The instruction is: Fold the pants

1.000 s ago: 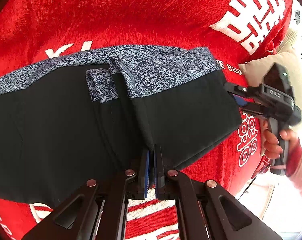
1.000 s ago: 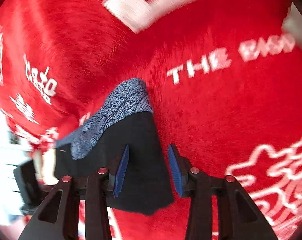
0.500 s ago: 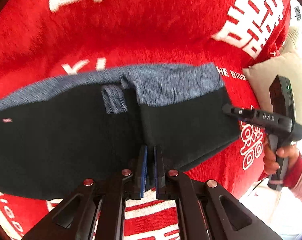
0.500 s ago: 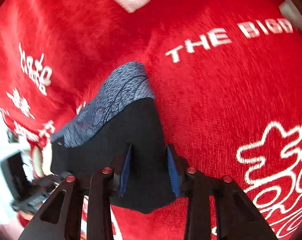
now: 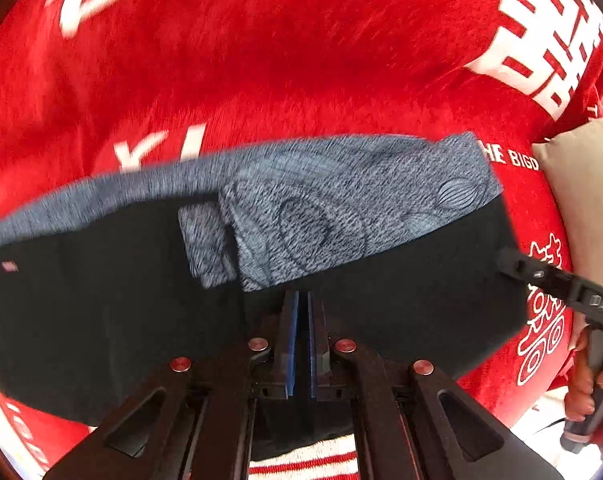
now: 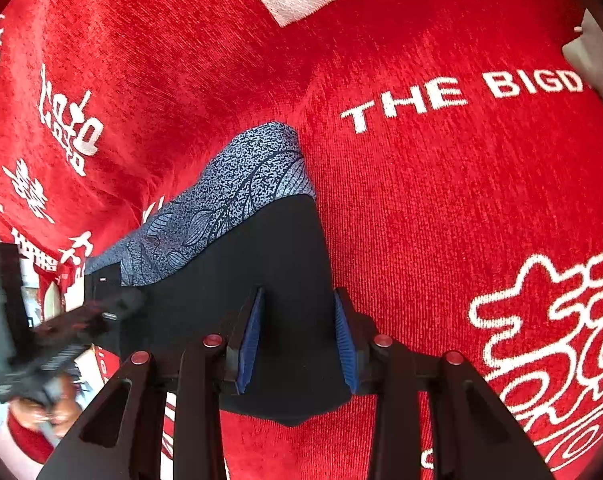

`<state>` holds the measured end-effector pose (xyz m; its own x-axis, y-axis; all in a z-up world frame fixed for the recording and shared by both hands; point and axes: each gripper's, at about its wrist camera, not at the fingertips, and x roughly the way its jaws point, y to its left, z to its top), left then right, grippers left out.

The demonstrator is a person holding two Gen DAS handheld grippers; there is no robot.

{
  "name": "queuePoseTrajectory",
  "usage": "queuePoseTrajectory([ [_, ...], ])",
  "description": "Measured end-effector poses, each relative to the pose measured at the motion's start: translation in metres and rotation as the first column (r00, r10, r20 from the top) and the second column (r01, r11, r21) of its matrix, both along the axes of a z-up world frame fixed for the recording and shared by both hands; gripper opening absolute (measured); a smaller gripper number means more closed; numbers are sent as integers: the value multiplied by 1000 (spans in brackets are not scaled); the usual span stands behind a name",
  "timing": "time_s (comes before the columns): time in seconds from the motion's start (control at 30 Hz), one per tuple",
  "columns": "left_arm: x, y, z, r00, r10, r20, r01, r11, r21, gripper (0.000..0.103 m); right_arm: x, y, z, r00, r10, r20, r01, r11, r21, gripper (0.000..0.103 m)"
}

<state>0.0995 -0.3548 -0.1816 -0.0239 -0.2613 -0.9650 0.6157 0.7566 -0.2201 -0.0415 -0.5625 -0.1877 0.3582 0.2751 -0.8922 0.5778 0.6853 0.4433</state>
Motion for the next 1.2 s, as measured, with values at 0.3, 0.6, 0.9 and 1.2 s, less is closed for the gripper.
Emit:
queuePoseTrajectory([
  [0.3, -11, 7, 12, 998, 45, 48, -45, 999, 9, 6, -5, 33, 49, 997, 81, -17, -83, 963, -255, 50],
  [0.6, -15, 37, 22, 986, 146, 86, -152, 986, 72, 25, 13, 75, 54, 973, 230, -34, -231, 937, -261, 47],
  [0.9, -11, 61, 40, 958, 248, 142, -256, 966, 43, 76, 33, 100, 44, 945, 322, -62, -327, 917, -227, 47],
  [1.2, -2, 115, 27, 920, 373, 122, -386, 915, 116, 77, 63, 141, 41, 919, 390, -62, -393, 889, -234, 48],
])
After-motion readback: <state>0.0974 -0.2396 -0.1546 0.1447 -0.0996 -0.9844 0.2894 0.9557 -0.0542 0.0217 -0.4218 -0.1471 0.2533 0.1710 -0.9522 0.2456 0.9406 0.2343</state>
